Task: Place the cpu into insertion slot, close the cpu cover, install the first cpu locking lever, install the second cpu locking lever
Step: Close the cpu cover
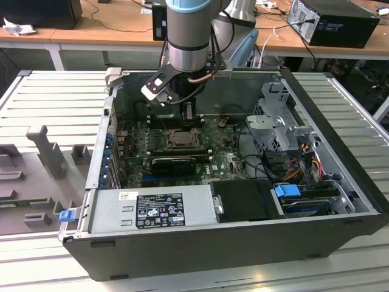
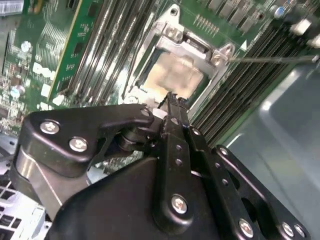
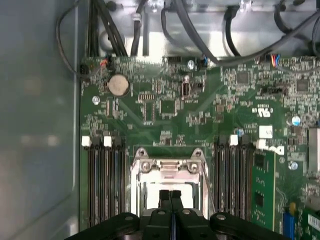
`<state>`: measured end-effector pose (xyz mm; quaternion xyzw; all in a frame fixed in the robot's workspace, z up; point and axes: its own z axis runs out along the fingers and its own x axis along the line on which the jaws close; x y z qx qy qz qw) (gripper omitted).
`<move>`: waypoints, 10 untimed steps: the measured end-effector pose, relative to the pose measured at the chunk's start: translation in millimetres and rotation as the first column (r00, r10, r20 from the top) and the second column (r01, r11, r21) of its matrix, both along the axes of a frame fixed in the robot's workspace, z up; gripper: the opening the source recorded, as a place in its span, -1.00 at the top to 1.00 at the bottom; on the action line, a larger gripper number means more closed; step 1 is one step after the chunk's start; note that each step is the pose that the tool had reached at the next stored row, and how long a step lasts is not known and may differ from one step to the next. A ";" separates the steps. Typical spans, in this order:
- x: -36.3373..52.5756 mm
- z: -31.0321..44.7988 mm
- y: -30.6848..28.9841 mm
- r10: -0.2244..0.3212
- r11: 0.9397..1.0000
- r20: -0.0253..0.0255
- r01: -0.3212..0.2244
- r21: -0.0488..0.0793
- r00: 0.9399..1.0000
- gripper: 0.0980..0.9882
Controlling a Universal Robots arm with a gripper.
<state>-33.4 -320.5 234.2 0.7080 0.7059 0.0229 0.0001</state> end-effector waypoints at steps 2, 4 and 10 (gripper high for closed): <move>-5.2 -0.1 0.0 0.000 1.000 0.000 0.000 0.000 1.000 0.98; -7.0 -0.1 0.0 0.000 1.000 0.000 0.000 0.000 1.000 0.98; -10.7 -0.1 0.0 0.000 1.000 0.000 0.000 0.000 1.000 0.98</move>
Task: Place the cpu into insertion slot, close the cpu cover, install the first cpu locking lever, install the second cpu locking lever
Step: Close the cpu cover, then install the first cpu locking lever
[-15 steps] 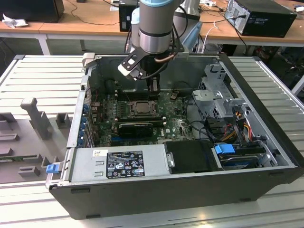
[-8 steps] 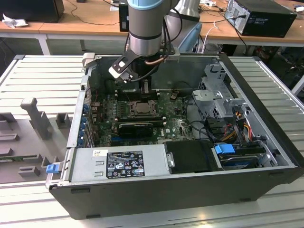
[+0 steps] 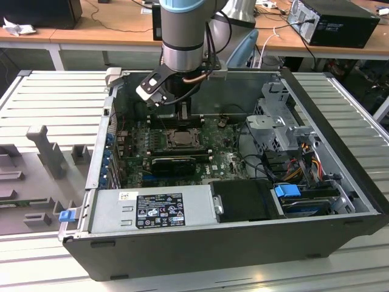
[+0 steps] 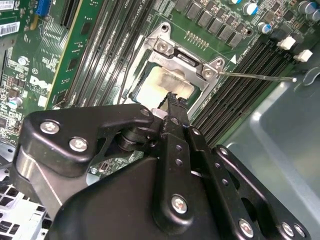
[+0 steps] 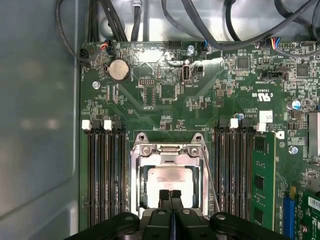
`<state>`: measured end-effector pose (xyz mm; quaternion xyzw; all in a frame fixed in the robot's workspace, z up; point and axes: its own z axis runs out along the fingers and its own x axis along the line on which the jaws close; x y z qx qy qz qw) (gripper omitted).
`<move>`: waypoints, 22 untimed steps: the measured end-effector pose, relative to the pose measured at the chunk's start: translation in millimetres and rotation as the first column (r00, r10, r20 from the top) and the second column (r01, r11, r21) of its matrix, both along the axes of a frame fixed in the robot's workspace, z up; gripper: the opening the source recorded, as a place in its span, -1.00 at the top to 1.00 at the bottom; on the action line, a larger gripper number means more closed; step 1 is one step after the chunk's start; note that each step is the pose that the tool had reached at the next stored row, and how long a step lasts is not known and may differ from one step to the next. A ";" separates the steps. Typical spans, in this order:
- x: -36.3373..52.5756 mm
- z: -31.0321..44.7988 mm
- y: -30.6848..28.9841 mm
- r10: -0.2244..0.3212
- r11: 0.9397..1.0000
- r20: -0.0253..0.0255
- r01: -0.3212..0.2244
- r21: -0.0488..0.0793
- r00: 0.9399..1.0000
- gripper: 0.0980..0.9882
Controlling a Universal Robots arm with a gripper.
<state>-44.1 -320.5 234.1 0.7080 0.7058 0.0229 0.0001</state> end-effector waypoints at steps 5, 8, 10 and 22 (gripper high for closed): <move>-1.6 0.7 -0.1 0.000 1.000 0.000 0.000 0.000 1.000 0.98; -1.7 14.8 0.0 0.000 1.000 0.000 0.000 0.000 1.000 0.98; -1.7 26.0 0.0 0.000 1.000 -0.001 0.000 0.000 1.000 0.98; -2.0 51.6 0.0 0.111 0.994 -0.003 -0.111 0.000 0.994 0.98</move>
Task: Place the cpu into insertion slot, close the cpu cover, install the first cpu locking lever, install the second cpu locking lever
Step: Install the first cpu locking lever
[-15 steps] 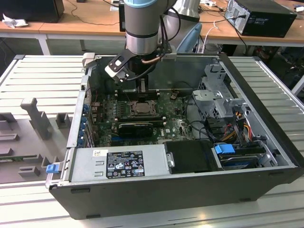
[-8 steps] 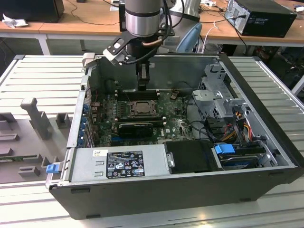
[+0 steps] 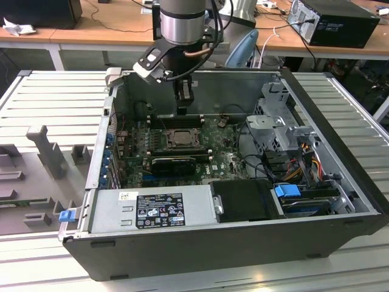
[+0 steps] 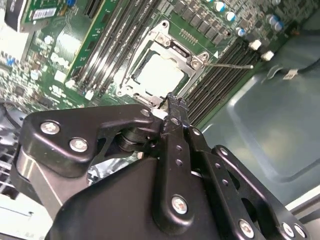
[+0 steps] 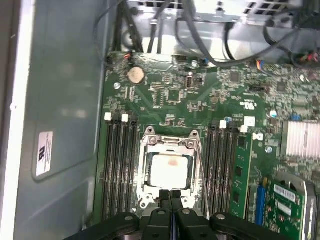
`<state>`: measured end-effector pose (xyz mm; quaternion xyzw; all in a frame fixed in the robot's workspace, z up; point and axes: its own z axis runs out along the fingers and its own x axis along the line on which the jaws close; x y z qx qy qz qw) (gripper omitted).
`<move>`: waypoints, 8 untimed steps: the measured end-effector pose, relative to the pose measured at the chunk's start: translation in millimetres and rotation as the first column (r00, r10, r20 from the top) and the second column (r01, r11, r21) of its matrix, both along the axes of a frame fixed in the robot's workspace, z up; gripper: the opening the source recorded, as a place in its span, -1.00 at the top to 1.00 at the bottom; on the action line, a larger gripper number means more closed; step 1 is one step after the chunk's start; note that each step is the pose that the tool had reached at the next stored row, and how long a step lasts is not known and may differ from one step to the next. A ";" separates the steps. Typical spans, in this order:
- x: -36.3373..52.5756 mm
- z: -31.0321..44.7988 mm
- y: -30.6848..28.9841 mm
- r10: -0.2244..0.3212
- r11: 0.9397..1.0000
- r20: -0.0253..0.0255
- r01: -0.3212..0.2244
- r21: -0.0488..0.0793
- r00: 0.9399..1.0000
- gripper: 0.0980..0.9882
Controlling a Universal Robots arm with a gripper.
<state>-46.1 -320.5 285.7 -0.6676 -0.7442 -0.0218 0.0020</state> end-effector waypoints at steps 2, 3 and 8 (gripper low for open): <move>0.0 0.0 0.0 0.042 0.999 0.000 -0.042 0.000 0.999 0.98; 0.0 0.0 0.0 0.072 0.997 0.000 -0.072 0.000 0.997 0.98; -0.2 -0.6 0.0 0.160 0.987 0.000 -0.160 0.000 0.987 0.98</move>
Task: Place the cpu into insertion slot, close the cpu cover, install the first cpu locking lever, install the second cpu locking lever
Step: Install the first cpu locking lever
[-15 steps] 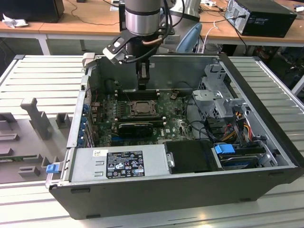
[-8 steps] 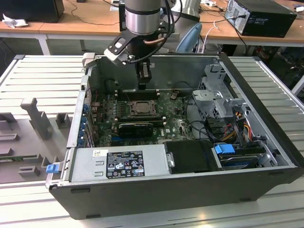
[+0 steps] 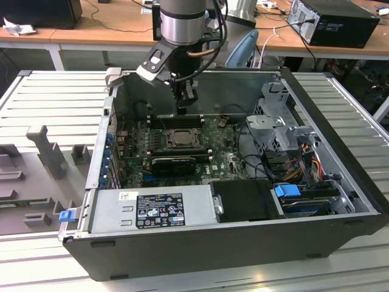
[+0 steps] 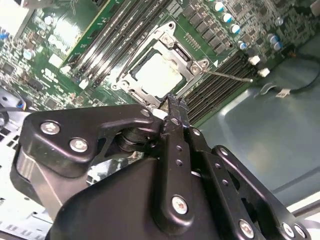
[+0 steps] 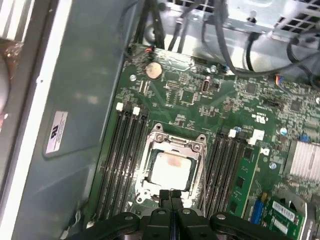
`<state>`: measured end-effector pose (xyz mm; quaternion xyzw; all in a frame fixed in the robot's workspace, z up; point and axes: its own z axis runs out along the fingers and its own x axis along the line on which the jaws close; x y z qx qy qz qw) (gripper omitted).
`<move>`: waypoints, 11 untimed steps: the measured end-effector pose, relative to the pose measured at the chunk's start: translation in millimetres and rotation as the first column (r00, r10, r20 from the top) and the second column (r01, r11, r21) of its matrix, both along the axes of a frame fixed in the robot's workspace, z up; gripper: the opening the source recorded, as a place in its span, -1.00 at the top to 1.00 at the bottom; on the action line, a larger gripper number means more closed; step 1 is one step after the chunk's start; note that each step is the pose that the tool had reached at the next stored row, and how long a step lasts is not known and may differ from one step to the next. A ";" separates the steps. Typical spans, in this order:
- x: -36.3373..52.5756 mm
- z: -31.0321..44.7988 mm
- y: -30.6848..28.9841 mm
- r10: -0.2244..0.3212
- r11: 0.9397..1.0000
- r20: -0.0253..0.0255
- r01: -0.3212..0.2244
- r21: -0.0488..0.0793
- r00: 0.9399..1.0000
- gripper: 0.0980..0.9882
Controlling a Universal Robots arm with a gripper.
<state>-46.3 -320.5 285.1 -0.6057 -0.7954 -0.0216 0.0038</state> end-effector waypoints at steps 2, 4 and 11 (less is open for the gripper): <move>0.0 -0.2 0.0 0.072 0.997 0.000 -0.072 0.000 0.997 0.98; 0.0 -0.2 0.0 0.101 0.995 0.000 -0.101 0.000 0.995 0.98; 0.0 -0.2 0.0 0.227 0.974 0.000 -0.227 0.000 0.974 0.98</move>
